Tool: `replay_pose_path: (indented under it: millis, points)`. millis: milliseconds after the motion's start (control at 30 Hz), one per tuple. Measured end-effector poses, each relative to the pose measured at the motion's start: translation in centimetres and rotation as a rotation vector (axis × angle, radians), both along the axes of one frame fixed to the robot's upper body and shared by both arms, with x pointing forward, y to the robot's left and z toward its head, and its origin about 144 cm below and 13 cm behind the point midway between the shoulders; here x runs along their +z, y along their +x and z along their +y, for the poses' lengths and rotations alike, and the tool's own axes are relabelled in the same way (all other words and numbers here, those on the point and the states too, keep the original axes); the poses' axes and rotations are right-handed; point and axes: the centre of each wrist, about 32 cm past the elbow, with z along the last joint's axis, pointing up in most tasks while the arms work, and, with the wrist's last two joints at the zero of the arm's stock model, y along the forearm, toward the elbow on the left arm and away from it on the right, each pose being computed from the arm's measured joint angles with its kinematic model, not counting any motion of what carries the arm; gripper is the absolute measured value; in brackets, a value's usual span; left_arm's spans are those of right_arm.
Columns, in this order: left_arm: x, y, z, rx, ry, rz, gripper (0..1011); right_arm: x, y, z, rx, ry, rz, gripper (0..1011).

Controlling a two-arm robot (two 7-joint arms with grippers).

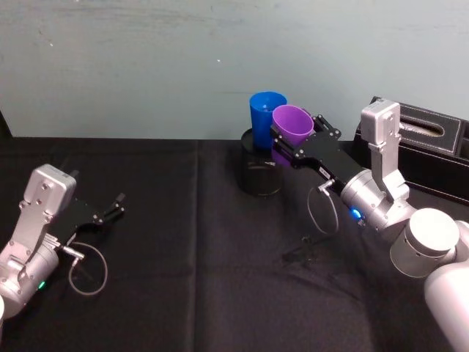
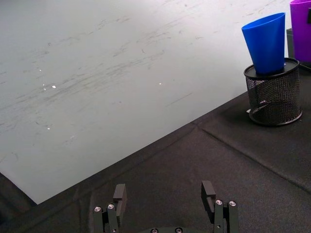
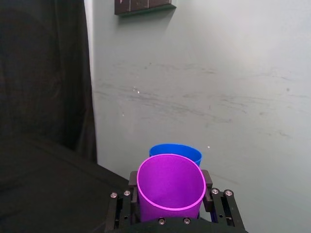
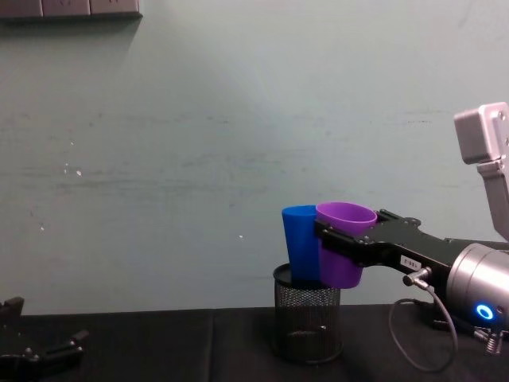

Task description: Pick up one cup with a gripper and tap it against the other cup.

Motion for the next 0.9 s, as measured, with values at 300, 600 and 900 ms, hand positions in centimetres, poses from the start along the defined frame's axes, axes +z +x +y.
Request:
replay_pose_path:
  millis: [300,600,900]
  points:
    - [0.0,0.0,0.0,0.000,0.000,0.000,1011,0.2,-1.3,0.0,-0.010,-0.032,0.015,735]
    - [0.0,0.0,0.0,0.000,0.000,0.000,1011,0.4,-2.7,-0.3,-0.016,-0.030,0.002,735]
    - [0.0,0.0,0.0,0.000,0.000,0.000,1011,0.6,-3.7,-0.4,-0.017,-0.024,-0.004,736]
